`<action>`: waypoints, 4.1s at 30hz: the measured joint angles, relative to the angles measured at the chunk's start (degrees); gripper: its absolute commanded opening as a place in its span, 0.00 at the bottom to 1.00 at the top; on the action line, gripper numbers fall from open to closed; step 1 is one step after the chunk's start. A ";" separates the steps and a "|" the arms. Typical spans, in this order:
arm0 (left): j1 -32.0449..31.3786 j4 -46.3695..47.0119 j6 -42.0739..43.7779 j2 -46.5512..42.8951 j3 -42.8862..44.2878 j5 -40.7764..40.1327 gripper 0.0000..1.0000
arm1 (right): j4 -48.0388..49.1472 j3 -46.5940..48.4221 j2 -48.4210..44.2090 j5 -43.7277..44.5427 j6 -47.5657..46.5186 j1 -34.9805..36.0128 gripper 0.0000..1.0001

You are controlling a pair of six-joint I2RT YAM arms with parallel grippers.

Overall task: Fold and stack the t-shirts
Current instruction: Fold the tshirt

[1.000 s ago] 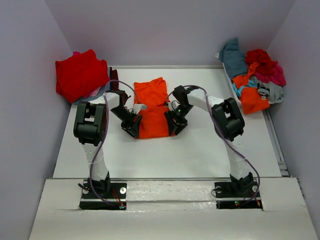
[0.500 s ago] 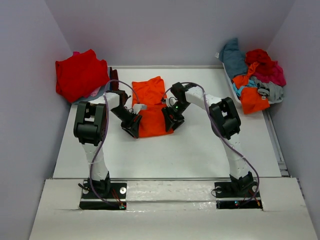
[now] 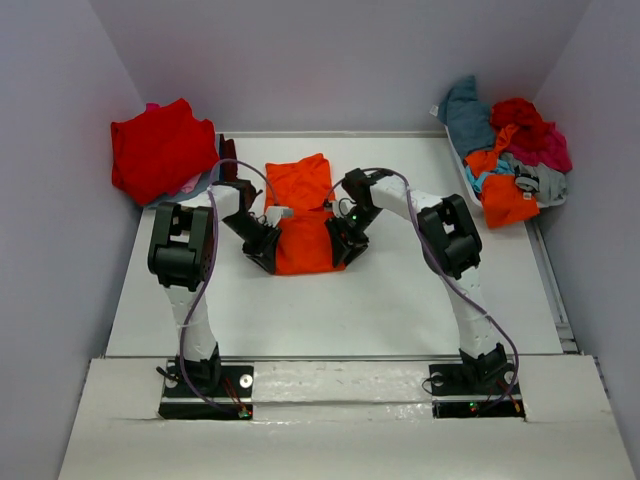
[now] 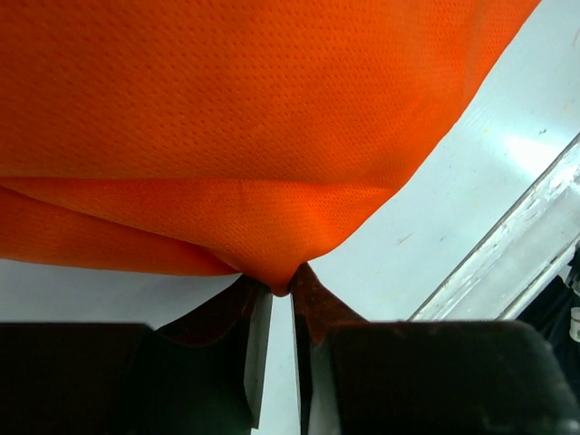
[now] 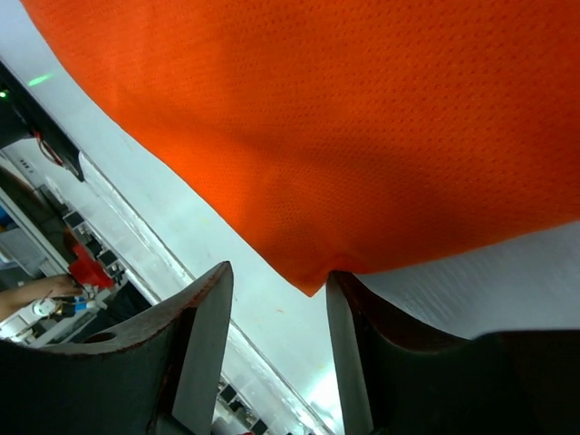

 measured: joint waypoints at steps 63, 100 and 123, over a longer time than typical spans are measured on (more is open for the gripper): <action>-20.06 4.57 -4.61 -33.46 -9.64 -18.97 0.06 | -0.50 -13.14 -30.58 12.39 -7.52 0.00 0.07; -18.47 19.41 -9.86 -16.83 10.75 -46.66 0.06 | 3.58 16.52 -11.34 33.88 -8.07 0.00 0.07; -17.84 25.75 -9.99 -17.33 7.32 -52.11 0.06 | 12.31 10.67 -14.01 35.32 -10.36 0.00 0.07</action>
